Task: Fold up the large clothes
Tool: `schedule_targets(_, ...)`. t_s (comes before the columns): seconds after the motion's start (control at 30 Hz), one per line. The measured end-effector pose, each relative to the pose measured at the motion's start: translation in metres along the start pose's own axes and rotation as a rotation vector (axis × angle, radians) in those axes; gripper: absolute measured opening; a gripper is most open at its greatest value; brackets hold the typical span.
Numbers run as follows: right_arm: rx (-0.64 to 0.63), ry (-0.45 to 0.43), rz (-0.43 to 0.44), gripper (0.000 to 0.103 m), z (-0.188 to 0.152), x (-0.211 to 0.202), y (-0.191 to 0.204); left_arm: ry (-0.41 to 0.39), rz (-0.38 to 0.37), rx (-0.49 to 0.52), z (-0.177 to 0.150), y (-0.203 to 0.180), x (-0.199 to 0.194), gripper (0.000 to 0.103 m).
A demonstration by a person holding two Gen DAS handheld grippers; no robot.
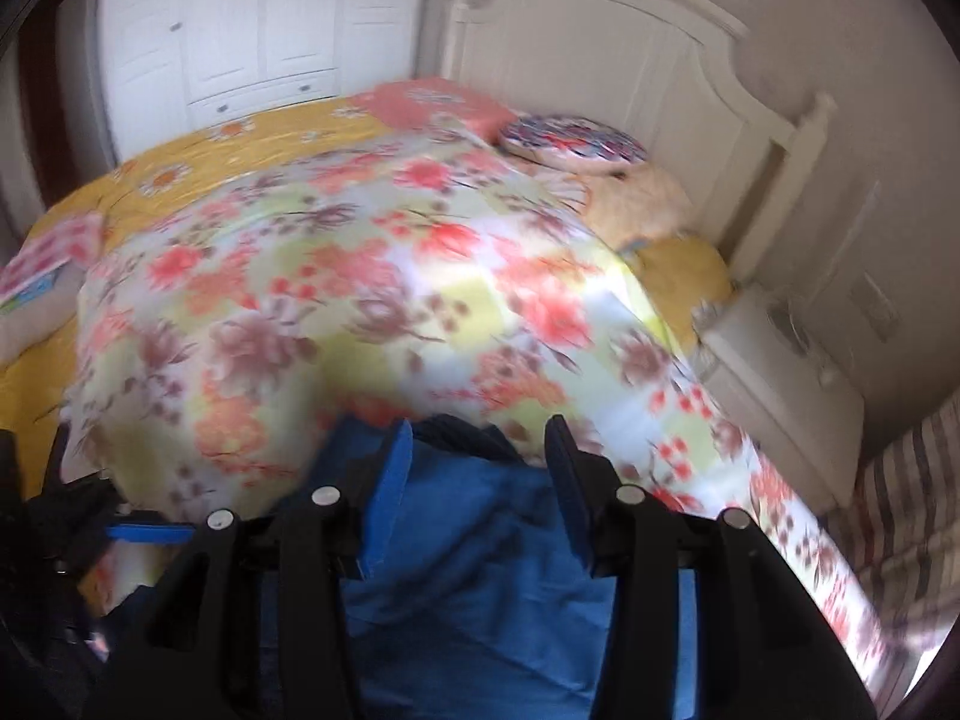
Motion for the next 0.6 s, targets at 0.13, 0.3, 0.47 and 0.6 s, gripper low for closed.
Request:
schedule_targets(0.13, -0.121, 0.162, -0.031, 0.043, -0.026, 0.055, 0.035, 0.006, 0.017, -0.008, -0.003, 0.004, 0.000, 0.099)
schedule_targets(0.3, -0.119, 0.230, -0.055, 0.043, -0.039, 0.088, 0.041, 0.022, -0.009, -0.031, -0.004, 0.005, 0.000, 0.099)
schedule_targets(0.47, -0.013, 0.096, 0.000, 0.068, -0.031, 0.035, 0.028, -0.008, -0.292, -0.259, 0.006, 0.022, -0.024, 0.098)
schedule_targets(0.6, 0.250, -0.138, 0.132, 0.100, -0.051, -0.060, -0.021, 0.022, -0.368, -0.342, 0.022, 0.048, -0.021, 0.098)
Point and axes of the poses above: each gripper's, at about its wrist camera, not at the fingertips, and x roughly the way its jaws point, y to its left, z to its top, the point moved 7 cm from there along x, roughly the way its jaws point, and after that the axes turned 5 degrees about -z, right-handed, at the moved point
